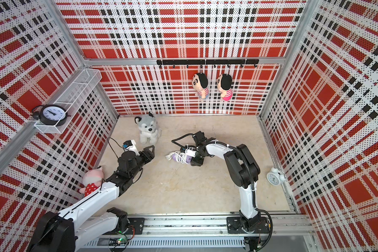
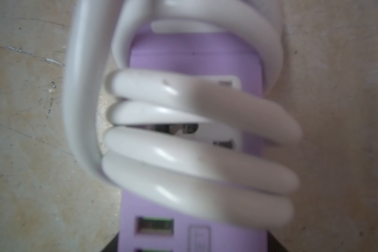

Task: Unwrap the cord wrapped around the power strip
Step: Pick up the power strip from the center of the board.

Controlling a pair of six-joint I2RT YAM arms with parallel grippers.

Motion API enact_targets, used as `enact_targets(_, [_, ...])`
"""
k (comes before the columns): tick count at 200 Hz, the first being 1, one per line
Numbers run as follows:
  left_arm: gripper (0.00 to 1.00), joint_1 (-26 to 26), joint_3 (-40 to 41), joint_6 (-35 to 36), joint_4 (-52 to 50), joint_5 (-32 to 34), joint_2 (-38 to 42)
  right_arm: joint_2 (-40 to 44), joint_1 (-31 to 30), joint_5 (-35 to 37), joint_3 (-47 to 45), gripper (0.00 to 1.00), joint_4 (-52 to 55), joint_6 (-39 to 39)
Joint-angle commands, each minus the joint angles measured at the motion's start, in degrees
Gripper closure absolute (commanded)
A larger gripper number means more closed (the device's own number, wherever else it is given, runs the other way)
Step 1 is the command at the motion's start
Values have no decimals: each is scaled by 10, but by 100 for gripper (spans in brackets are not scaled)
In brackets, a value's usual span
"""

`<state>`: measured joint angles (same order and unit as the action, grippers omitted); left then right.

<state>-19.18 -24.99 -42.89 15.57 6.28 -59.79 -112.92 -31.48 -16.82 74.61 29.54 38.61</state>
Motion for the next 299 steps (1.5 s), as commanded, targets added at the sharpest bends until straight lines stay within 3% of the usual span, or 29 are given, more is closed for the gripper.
enact_targets(1, [37, 6, 17, -27, 27, -16, -7, 66, -3, -13, -40, 93, -121, -13])
enact_targets(34, [55, 16, 43, -66, 71, -72, -18, 115, -5, 2, -100, 94, -215, -46])
enact_targets(56, [71, 19, 64, -99, 116, -111, -37, 146, -8, -19, -134, 100, -254, -62])
enact_targets(74, [82, 18, 91, -141, 187, -138, -52, 157, -13, -19, -144, 100, -258, -69])
enact_targets(84, [83, 13, 107, -171, 243, -149, -63, 165, -16, -14, -152, 100, -270, -79])
enact_targets(92, [78, 5, 117, -189, 299, -159, -73, 175, -17, -28, -160, 100, -287, -108])
enact_targets(103, [45, -18, 126, -193, 362, -165, -87, 183, -17, -56, -161, 100, -290, -140])
enact_targets(119, [19, -56, 124, -166, 421, -152, -105, 195, -17, -97, -159, 100, -296, -189])
enact_targets(145, [0, -92, 133, -160, 522, -128, -149, 214, -16, -99, -141, 100, -279, -250])
enact_targets(181, [2, -112, 156, -273, 888, -147, -315, 245, -16, -151, -169, 100, -322, -320])
enact_targets(188, [2, -112, 137, -299, 883, -154, -341, 250, -17, -163, -178, 100, -334, -324])
enact_targets(212, [0, -136, 98, -285, 884, -142, -385, 255, -16, -176, -190, 100, -327, -313])
enact_targets(233, [18, -147, 102, -269, 884, -92, -372, 261, -17, -180, -195, 100, -307, -298])
enact_targets(248, [24, -142, 107, -270, 884, -76, -361, 267, -17, -180, -200, 100, -304, -292])
enact_targets(263, [22, -140, 103, -271, 883, -83, -353, 267, -16, -169, -205, 100, -300, -285])
enact_targets(284, [10, -140, 107, -275, 884, -80, -346, 268, -16, -170, -207, 100, -299, -279])
enact_targets(299, [9, -133, 111, -292, 884, -65, -351, 275, -17, -176, -216, 100, -311, -275])
